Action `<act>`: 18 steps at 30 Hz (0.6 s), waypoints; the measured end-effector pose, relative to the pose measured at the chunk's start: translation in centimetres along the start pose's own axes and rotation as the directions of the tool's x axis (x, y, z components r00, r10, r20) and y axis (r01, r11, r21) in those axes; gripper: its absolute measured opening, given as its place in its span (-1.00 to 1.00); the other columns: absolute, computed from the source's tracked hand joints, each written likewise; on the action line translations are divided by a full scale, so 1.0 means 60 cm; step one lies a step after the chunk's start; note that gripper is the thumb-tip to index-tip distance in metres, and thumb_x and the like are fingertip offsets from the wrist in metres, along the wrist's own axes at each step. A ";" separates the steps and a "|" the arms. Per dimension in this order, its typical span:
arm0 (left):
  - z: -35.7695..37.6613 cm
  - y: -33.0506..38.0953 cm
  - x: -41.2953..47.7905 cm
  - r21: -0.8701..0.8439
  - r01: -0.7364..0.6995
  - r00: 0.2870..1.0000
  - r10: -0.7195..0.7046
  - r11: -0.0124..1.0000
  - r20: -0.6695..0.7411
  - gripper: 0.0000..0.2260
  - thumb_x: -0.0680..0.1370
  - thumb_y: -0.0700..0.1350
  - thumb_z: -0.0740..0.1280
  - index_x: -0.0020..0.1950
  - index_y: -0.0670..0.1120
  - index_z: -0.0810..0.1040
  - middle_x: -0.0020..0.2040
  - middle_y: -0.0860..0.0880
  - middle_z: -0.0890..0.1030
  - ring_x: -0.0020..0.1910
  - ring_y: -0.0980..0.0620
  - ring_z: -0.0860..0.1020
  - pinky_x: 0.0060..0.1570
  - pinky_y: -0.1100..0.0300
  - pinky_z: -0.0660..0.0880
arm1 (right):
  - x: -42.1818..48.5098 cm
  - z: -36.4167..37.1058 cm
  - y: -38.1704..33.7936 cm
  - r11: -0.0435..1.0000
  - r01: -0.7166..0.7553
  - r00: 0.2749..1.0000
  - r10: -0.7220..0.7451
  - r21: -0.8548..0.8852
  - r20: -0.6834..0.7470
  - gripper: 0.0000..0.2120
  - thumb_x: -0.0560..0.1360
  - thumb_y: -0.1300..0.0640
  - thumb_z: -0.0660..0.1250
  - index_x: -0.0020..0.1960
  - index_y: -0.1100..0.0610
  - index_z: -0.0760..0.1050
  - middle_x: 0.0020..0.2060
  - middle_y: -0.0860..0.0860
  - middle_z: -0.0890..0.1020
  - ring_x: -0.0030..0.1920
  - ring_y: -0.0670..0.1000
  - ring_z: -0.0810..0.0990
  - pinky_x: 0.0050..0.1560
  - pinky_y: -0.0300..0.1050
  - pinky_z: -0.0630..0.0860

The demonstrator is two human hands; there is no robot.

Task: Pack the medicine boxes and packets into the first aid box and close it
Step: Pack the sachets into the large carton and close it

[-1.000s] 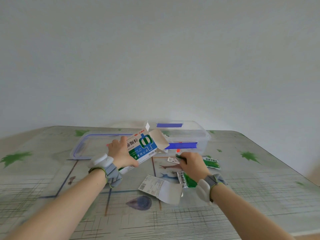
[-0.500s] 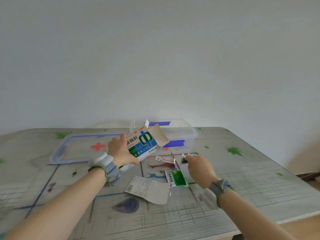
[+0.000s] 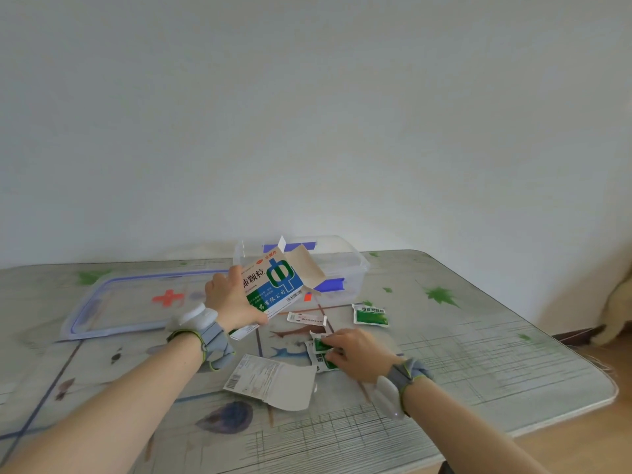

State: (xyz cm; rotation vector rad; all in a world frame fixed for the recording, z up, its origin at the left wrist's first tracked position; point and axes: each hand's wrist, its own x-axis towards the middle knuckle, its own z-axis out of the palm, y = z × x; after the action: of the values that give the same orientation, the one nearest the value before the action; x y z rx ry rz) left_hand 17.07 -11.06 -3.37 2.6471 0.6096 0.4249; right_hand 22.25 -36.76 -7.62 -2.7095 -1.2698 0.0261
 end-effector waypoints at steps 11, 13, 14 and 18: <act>-0.007 -0.004 0.004 0.007 -0.002 1.000 0.002 1.000 0.004 -0.06 0.05 0.16 0.55 0.32 -0.05 0.20 0.04 -0.08 0.32 -0.01 -0.01 0.25 -0.12 0.14 0.35 | 0.014 -0.019 -0.002 0.984 0.041 0.996 -0.026 -0.175 0.088 -0.66 0.40 -0.01 0.30 0.09 0.15 0.51 -0.05 0.13 0.59 -0.05 0.17 0.58 -0.09 0.01 0.55; -0.008 -0.003 0.002 0.006 -0.005 1.000 0.005 1.000 0.010 -0.06 0.04 0.16 0.54 0.31 -0.04 0.20 0.03 -0.08 0.32 0.00 -0.02 0.27 -0.13 0.14 0.35 | 0.014 -0.008 -0.001 0.986 0.018 1.000 -0.018 -0.166 0.007 -0.75 0.44 0.07 0.23 0.03 0.17 0.52 -0.10 0.15 0.61 -0.10 0.21 0.58 -0.15 0.02 0.54; -0.009 -0.002 0.001 0.007 -0.006 1.000 0.006 1.000 0.011 -0.06 0.04 0.16 0.54 0.30 -0.04 0.20 0.03 -0.08 0.32 0.00 -0.02 0.27 -0.13 0.14 0.36 | 0.014 -0.001 0.002 0.990 0.008 0.999 -0.013 -0.138 -0.032 -0.77 0.45 0.11 0.21 0.02 0.18 0.52 -0.12 0.16 0.62 -0.11 0.21 0.58 -0.15 0.03 0.53; -0.016 0.007 0.003 -0.016 -0.026 1.000 0.026 1.000 -0.007 -0.08 0.06 0.12 0.54 0.31 -0.04 0.19 0.01 -0.06 0.28 0.01 -0.03 0.25 -0.12 0.13 0.34 | 0.006 0.003 0.024 0.977 -0.077 0.961 0.126 0.199 -0.246 -0.79 0.48 0.19 0.23 0.03 0.18 0.59 -0.20 0.13 0.68 -0.20 0.14 0.61 -0.14 0.05 0.54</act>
State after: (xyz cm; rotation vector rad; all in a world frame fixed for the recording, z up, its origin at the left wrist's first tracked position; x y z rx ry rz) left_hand 17.03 -11.05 -2.31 2.6419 0.5726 0.4446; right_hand 23.58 -37.36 -7.99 -2.5152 -0.9994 -0.1793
